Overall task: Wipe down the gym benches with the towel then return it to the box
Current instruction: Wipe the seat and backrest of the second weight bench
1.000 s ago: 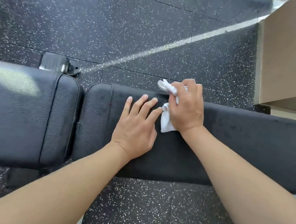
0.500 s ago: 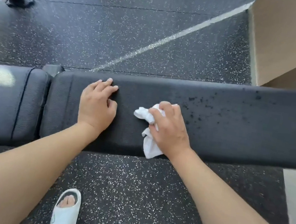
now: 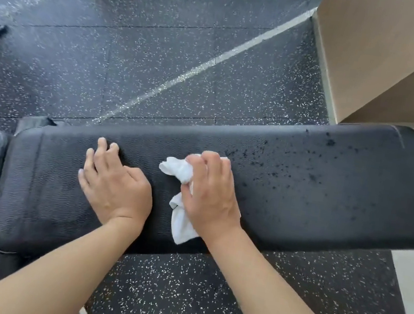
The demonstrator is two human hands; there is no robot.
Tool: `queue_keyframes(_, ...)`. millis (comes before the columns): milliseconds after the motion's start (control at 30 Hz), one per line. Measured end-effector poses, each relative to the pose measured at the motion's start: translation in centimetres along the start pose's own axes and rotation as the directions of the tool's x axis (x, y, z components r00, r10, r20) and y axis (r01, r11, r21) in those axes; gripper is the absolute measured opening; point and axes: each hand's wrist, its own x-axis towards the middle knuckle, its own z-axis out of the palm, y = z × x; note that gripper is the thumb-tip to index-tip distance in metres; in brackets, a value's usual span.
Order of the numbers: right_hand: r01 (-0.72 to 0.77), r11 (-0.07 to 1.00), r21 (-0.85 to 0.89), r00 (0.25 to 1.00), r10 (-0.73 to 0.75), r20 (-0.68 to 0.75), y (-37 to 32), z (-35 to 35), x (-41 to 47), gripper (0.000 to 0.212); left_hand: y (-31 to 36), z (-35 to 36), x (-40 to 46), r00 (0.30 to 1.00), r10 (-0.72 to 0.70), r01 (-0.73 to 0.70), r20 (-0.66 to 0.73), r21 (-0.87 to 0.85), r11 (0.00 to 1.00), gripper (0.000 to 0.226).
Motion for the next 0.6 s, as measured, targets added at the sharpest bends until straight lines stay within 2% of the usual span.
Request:
queue_keyframes(167, 0.012, 1.0, 0.0, 1.0, -0.012, 0.025, -2.3, 2.6, 5.7, 0.028, -0.1, 0.2, 0.2, 1.0, 0.01, -0.01, -0.011, 0.009, 1.0, 0.052)
queue_keyframes(400, 0.13, 0.991, 0.018, 0.989, -0.131, 0.07, 0.2, 1.1, 5.2, 0.032, 0.1, 0.2, 0.0, 0.998, 0.018, -0.018, -0.065, -0.002, 1.0, 0.059)
queue_keyframes(600, 0.031, 0.998, -0.048, 0.999, -0.032, -0.014, 5.1, -2.8, 0.2, 0.033, -0.4, 0.3, 0.0, 0.997, 0.032, -0.034, -0.069, -0.024, 0.999, 0.057)
